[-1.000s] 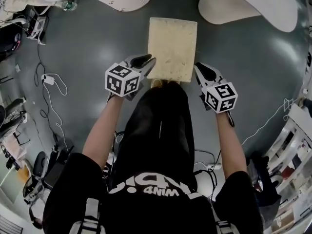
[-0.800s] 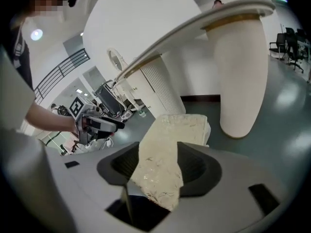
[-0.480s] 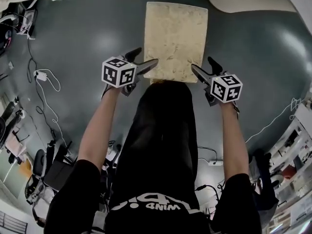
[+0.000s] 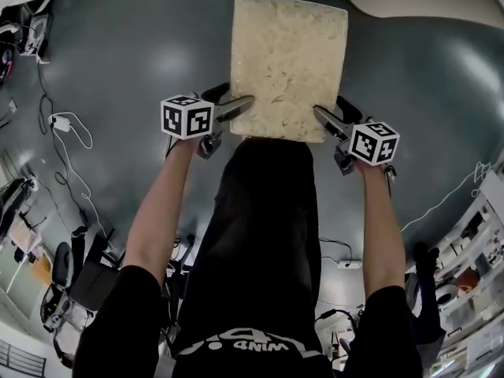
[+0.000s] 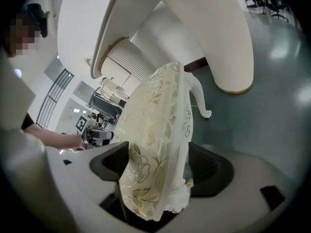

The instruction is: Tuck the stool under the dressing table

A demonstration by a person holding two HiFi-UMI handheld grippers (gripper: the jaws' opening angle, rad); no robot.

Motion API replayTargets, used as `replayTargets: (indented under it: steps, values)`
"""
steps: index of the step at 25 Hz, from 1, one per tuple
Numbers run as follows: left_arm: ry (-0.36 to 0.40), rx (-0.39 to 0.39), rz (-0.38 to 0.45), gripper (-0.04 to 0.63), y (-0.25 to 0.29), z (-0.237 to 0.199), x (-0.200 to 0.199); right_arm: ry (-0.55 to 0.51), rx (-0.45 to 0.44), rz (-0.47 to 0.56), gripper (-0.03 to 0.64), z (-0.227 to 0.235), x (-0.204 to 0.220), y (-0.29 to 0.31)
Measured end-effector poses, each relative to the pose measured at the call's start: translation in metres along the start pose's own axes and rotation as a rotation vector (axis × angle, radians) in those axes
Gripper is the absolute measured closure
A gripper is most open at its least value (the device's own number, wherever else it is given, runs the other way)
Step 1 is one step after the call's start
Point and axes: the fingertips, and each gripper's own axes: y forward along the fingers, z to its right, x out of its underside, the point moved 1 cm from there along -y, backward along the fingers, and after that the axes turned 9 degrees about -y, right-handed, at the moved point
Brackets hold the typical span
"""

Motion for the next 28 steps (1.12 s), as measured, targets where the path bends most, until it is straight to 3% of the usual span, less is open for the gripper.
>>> replayTargets:
  steps: [8,16,28]
  values:
    - [-0.013,0.158,-0.03,0.227,0.011,0.002,0.001,0.089,-0.15,0.036,0.25,-0.002,0.003,0.009]
    - [-0.018,0.252,-0.053,0.203,0.017,0.003,-0.001,0.083,-0.189,0.05,0.249,-0.002,0.002,0.011]
    - [0.015,0.215,-0.032,0.218,0.012,0.004,-0.003,0.038,-0.152,0.025,0.268,-0.007,-0.002,0.01]
